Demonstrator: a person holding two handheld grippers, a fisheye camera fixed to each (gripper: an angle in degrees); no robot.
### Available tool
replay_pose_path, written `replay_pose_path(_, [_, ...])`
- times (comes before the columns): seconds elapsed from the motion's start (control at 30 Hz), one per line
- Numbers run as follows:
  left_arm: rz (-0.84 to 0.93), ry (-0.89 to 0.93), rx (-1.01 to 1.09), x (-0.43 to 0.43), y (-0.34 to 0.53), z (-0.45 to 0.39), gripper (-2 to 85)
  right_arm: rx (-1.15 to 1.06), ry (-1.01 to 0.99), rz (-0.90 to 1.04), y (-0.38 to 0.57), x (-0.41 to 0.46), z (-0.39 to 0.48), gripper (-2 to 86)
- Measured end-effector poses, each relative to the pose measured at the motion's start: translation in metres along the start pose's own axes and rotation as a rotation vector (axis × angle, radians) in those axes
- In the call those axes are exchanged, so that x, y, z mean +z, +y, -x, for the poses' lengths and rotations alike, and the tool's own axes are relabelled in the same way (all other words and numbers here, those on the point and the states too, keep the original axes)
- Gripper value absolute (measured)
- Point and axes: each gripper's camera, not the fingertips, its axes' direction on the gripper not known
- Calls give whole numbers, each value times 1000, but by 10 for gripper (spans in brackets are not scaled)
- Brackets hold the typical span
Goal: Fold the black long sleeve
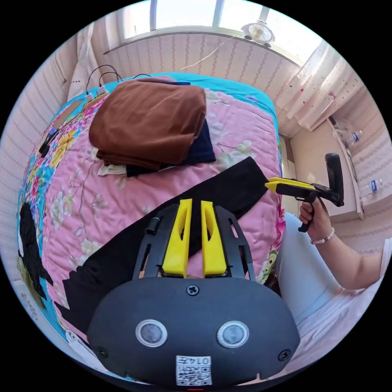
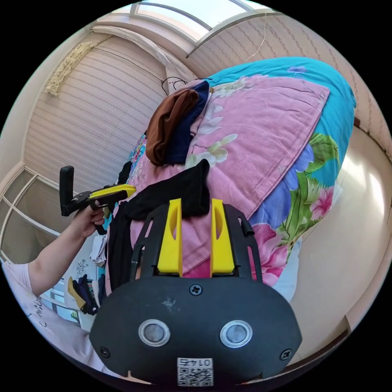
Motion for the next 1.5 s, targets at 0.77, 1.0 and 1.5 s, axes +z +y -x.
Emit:
replay_pose_path(0.77, [172,16,115,70,-85,-82,-8,85,-71,-264,31,5,-81,7])
replay_pose_path(1.0, [61,65,-9,22,-36,-46,31,84,-74,-250,40,44,-92,8])
replay_pose_path(1.5, [-314,-165,-604,-232,502,29,26,178,-184,-93,90,138,-114,20])
